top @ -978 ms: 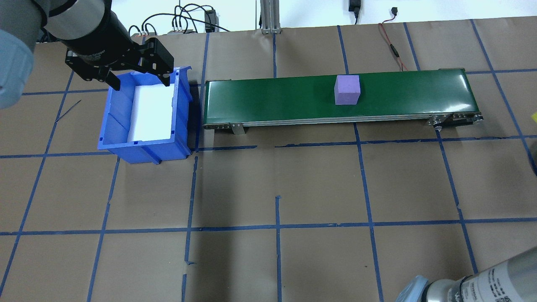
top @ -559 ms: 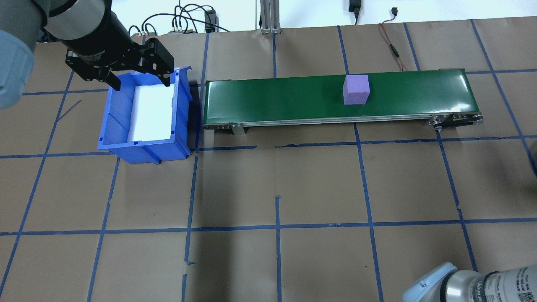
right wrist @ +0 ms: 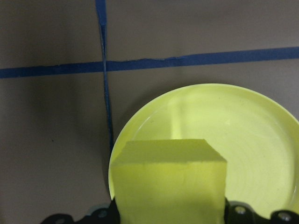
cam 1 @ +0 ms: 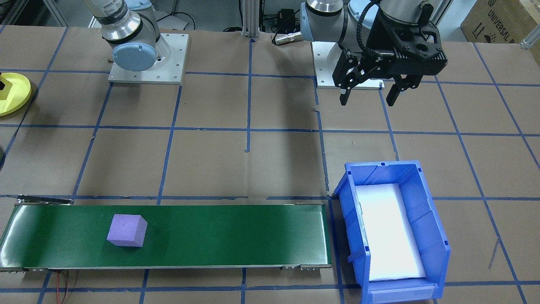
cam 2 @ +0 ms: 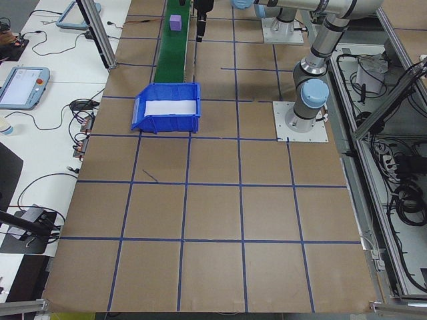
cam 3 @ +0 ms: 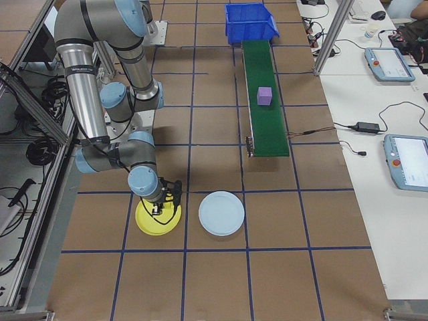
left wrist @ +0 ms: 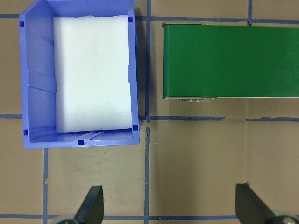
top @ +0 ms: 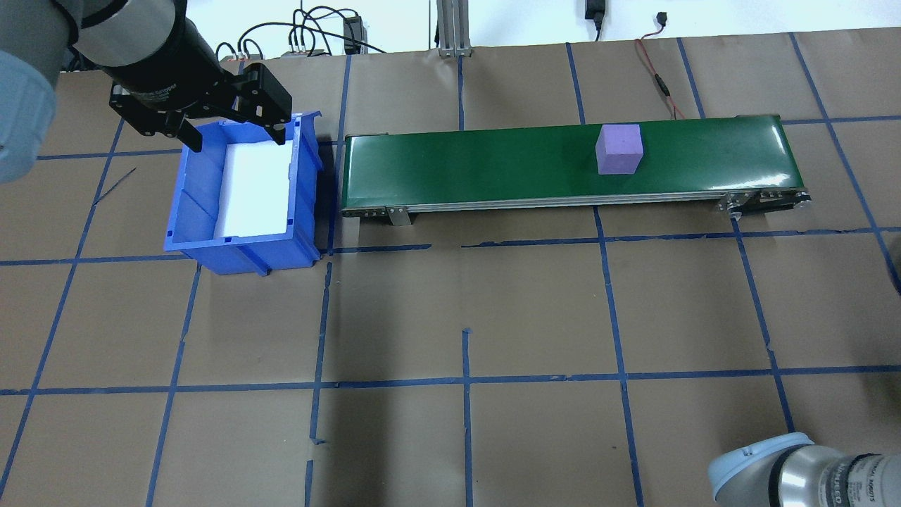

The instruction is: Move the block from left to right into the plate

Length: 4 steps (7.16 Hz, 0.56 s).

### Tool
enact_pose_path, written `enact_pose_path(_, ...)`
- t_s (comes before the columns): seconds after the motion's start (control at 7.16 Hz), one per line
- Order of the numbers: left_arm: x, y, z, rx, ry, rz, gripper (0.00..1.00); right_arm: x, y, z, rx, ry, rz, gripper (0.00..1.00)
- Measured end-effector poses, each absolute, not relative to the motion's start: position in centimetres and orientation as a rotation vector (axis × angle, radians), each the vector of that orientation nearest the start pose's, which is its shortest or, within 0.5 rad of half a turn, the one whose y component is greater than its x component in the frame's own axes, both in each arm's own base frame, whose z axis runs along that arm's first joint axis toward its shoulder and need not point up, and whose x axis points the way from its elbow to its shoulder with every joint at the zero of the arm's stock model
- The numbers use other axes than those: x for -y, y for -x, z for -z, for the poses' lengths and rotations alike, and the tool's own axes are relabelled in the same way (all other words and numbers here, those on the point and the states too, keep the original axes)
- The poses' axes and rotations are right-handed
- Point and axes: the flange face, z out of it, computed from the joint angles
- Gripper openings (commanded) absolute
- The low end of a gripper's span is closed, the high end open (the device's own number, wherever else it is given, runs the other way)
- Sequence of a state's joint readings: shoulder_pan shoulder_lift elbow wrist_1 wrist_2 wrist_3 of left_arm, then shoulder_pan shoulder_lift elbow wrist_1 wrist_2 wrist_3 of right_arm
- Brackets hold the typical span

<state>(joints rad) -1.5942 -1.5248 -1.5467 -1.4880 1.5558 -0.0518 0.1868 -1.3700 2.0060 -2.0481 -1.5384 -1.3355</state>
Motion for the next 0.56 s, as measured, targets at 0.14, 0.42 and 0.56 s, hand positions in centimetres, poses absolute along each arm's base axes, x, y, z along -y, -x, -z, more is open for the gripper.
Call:
enact_pose_path(0.14,48.20,14.63,-53.10,-3.153,0.041,0.239,1.00,22.20,45.18,-22.66,-2.973,-0.089,-0.003,1.00)
enact_pose_path(0.42,48.19,14.65,-53.07,-3.152,0.040,0.238,1.00,22.18,45.68,-21.83,-2.962,-0.109,-0.011,1.00)
enact_pose_path(0.56,48.18,14.65,-53.07,-3.152,0.040,0.238,1.00,22.45,45.66,-22.00,-2.966,-0.109,-0.009,1.00)
